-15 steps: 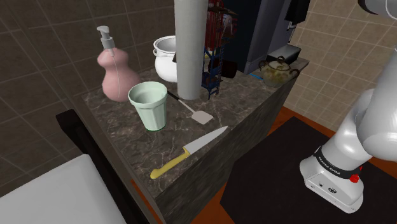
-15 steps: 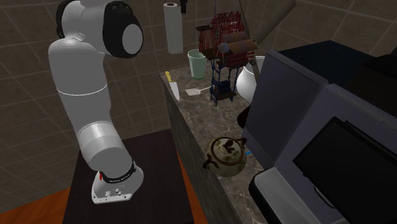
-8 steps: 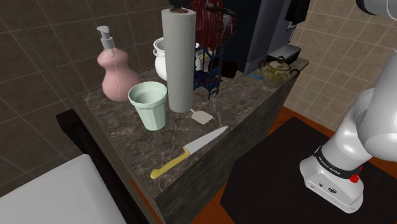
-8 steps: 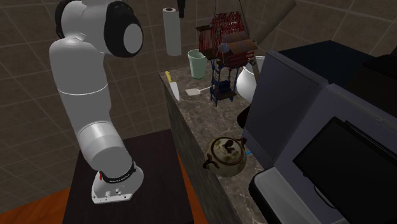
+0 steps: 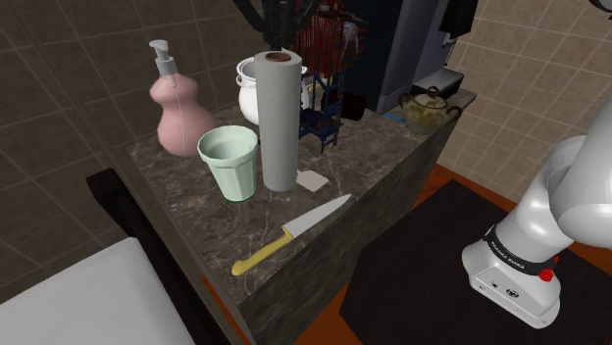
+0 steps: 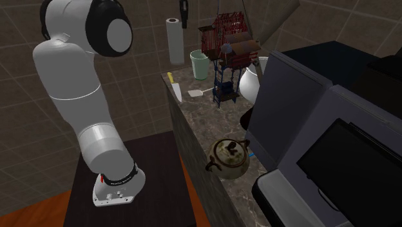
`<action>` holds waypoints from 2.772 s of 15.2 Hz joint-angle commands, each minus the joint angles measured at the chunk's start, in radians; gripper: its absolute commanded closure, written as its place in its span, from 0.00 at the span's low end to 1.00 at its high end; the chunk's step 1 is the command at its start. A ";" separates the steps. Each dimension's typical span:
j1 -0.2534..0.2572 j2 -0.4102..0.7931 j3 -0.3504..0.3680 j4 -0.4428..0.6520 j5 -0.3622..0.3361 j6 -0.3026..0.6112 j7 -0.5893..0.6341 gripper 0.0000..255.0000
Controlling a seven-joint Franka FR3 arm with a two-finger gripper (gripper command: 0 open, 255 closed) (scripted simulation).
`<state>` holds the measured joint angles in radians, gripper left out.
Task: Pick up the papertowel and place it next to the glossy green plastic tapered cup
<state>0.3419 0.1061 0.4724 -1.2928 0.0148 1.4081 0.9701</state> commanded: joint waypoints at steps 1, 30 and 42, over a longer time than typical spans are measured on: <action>-0.005 -0.015 -0.002 -0.048 0.007 0.034 -0.006 1.00; -0.023 -0.105 -0.015 -0.506 0.050 0.410 -0.053 1.00; -0.024 -0.105 -0.017 -0.439 0.050 0.343 -0.052 0.00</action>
<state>0.3188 -0.0001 0.4561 -1.7637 0.0651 1.7827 0.9182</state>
